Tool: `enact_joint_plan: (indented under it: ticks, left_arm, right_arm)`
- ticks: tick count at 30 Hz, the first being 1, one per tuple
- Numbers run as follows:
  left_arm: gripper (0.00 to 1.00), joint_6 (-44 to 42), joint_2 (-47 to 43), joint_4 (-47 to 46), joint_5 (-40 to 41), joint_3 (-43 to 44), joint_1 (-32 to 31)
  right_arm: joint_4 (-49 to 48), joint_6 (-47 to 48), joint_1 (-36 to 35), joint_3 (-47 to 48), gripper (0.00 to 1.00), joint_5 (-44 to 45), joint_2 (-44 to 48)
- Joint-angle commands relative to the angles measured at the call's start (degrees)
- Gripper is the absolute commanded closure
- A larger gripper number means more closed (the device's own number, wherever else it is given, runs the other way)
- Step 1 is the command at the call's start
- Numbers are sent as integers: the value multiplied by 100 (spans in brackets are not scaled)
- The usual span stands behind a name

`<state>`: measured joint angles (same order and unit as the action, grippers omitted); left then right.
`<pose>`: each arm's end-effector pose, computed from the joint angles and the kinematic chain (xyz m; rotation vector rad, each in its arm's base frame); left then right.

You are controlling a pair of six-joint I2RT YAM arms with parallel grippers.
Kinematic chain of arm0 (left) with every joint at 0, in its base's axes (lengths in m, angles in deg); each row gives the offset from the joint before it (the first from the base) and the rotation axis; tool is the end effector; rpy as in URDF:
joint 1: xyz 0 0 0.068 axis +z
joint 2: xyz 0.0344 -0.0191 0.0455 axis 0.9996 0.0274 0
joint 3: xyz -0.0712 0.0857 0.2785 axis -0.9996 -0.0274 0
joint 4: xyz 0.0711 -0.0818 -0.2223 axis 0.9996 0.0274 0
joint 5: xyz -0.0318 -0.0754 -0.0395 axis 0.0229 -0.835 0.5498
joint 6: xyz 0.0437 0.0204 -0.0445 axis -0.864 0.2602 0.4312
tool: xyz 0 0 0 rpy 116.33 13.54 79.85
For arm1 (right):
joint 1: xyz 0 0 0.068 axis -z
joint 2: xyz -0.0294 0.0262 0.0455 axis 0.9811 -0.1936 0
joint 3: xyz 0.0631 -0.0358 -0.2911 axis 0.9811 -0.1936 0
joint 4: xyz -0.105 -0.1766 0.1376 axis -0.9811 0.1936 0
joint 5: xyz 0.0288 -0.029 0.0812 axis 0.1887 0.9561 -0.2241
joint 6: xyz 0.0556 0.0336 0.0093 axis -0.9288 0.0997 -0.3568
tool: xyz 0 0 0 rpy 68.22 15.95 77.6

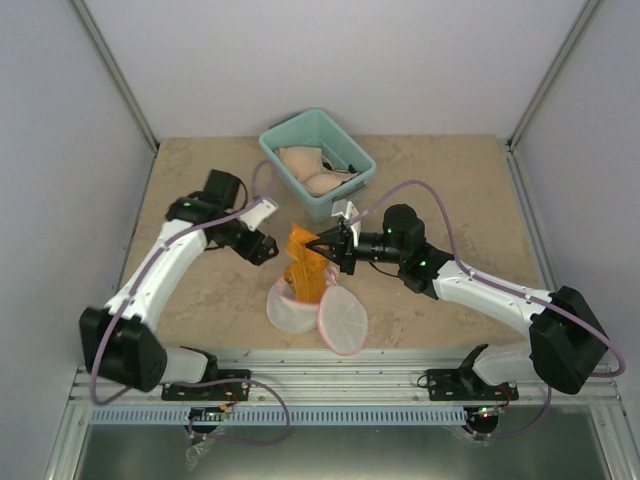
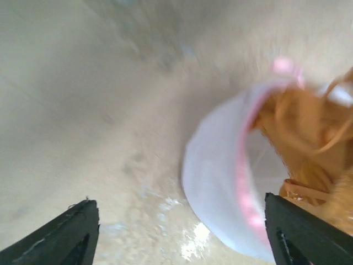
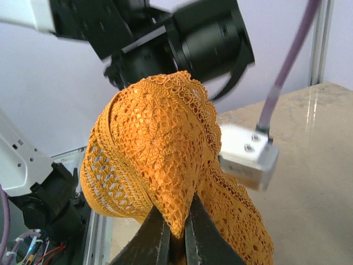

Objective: Unzip the laundry bag and remove the bra

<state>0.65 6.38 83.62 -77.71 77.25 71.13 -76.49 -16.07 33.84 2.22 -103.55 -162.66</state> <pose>0.2286 -0.0886 0.2913 0.9953 2.5531 -0.4330 0.1905 0.2324 0.3193 -0.9651 1.5626 1.2466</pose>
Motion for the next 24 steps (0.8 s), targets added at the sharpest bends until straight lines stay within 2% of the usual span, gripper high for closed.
enact_joint_plan:
  ticks: [1,4,7,11,14,16,19,24]
  left_arm:
    - [15,-616,-843,120,-161,472,284]
    - [16,-951,-1216,99,-313,407,285]
    - [20,-1266,-1266,588,-670,810,280]
    - [21,-2482,-1920,924,-1376,1029,280]
    - [12,-3115,-2940,64,-1765,486,280]
    - [7,-2960,-3489,-848,-2044,112,280]
    - [8,-2395,-3678,-1633,-2443,-18,280]
    - [14,-2515,-3684,-1775,-2948,-200,229]
  right_arm:
    - [108,223,43,252,99,-633,-62]
    - [382,494,43,495,100,-967,-45]
    - [805,852,38,819,100,-1271,-82]
    - [1442,1232,32,1288,99,-1941,-199]
    - [1843,1588,-43,1577,99,-2212,-215]
    - [2095,1862,-156,1766,100,-2181,-208]
    - [2294,2106,-323,1955,99,-2072,-260]
    - [2551,2190,-446,2192,99,-2075,-476]
